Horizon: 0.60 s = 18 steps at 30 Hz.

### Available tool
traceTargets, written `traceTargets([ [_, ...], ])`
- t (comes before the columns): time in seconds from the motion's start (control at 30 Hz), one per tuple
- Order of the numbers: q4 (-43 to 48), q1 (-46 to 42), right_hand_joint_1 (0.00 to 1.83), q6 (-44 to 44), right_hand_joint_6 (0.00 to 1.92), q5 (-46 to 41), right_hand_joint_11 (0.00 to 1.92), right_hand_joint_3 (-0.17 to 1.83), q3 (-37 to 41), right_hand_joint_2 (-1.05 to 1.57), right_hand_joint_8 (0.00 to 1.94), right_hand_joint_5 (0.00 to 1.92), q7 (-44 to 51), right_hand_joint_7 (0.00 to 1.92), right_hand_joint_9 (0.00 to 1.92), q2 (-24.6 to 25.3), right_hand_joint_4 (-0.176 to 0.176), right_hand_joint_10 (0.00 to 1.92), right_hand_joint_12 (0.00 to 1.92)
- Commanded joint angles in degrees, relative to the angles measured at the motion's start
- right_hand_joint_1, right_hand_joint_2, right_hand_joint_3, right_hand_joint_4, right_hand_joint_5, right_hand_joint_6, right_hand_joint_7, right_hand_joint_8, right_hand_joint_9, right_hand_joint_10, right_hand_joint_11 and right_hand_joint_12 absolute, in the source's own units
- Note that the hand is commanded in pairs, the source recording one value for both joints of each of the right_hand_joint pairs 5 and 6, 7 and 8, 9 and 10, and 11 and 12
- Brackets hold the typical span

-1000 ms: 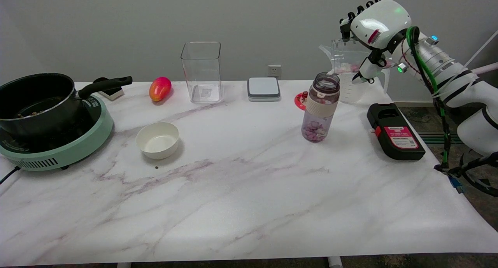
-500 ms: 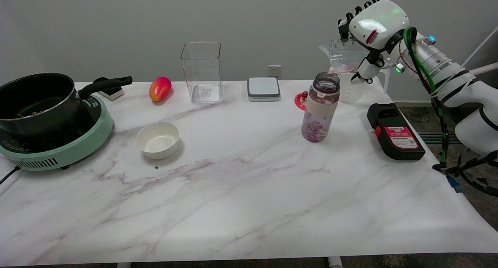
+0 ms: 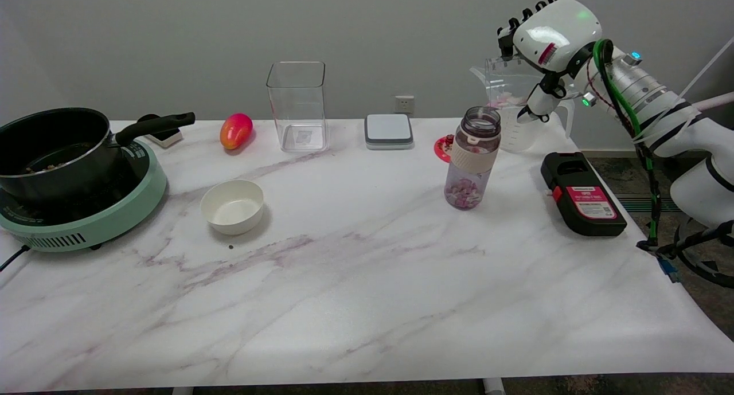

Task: Pour the contents of the measuring cup into the bottle.

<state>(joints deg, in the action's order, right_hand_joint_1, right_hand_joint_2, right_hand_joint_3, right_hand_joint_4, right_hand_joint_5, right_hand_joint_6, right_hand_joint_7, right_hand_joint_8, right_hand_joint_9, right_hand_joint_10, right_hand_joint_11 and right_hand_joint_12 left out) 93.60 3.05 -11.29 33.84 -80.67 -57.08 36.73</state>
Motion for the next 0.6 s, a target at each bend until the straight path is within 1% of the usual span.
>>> traceTargets([
  [0.03, 0.4, -0.8, 1.48, -0.3, 1.49, 0.4, 1.23, 1.04, 0.9, 0.57, 1.54, 1.49, -0.1, 1.54, 1.45, 0.2, 0.0, 1.45, 1.23],
  [0.3, 1.0, -1.6, 1.48, -0.5, 1.49, 1.8, 1.23, 1.03, 1.9, 0.57, 1.54, 1.49, -0.1, 1.54, 1.44, 0.2, 0.0, 1.44, 1.23],
  [0.43, 0.6, -1.6, 1.48, -3.5, 1.49, 2.0, 1.23, 1.03, 3.7, 0.57, 1.54, 1.49, -0.3, 1.54, 1.44, 0.2, 0.0, 1.44, 1.23],
  [0.6, 0.7, -1.7, 1.49, -3.3, 1.47, 5.6, 1.23, 1.07, 3.9, 0.54, 1.53, 1.47, -3.8, 1.53, 1.43, 0.0, 0.0, 1.43, 1.23],
])
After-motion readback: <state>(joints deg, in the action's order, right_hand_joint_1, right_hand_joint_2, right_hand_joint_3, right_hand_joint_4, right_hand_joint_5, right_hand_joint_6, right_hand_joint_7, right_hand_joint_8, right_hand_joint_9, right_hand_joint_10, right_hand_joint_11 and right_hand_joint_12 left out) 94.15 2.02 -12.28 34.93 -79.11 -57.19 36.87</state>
